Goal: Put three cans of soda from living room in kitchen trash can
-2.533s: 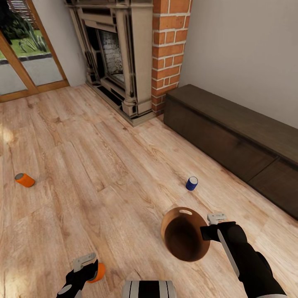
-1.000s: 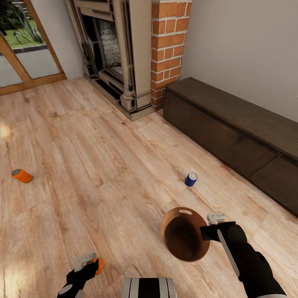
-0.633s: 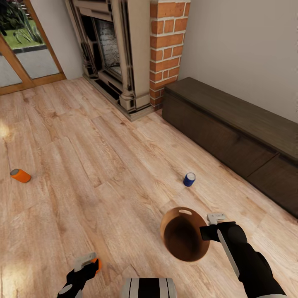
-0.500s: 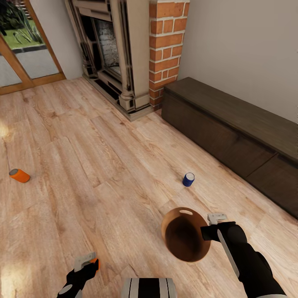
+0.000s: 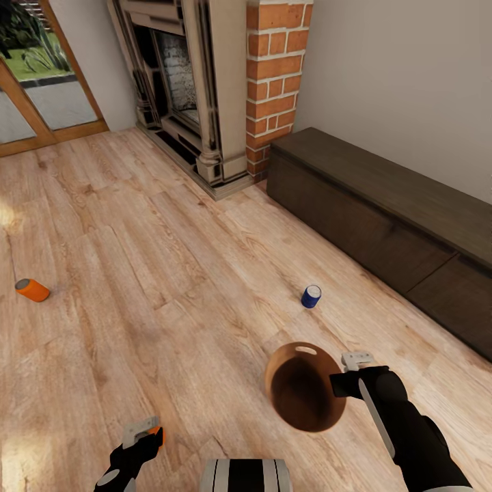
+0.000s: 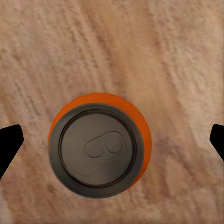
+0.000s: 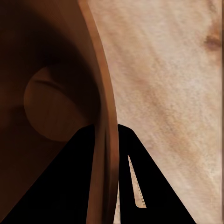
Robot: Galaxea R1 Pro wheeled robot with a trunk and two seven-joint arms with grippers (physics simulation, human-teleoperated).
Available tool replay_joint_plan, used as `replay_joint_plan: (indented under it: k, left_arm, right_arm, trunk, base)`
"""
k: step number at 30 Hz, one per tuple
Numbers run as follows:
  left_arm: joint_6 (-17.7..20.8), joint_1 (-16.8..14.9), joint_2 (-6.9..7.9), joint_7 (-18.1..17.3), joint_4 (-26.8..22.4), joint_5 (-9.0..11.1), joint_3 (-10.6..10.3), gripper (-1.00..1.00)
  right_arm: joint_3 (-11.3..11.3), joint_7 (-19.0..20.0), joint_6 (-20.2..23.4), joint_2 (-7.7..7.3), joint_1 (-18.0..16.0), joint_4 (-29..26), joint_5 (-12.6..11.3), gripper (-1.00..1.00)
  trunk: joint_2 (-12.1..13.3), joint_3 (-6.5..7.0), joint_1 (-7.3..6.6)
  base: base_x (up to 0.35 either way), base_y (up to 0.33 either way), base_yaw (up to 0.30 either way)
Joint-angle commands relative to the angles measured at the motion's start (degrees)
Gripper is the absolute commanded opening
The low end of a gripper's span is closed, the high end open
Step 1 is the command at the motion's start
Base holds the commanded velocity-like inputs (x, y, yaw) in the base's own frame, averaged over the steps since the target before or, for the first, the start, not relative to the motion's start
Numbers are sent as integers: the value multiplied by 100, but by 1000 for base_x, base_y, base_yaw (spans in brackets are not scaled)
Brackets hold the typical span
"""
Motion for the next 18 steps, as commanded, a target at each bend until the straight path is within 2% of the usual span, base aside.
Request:
replay_joint_plan:
  k: [1, 18]
  left_arm:
    - [0, 0, 0, 0, 0, 0, 0, 100]
    - [0, 0, 0, -1, 0, 0, 0, 100]
  right_arm:
    - [1, 32, 3, 1, -2, 0, -98, -100]
    - [-4, 32, 5, -12, -6, -21, -98, -100]
  trunk:
    - [0, 0, 0]
    - [0, 0, 0]
  base:
    - [0, 5, 0]
    - [0, 8, 0]
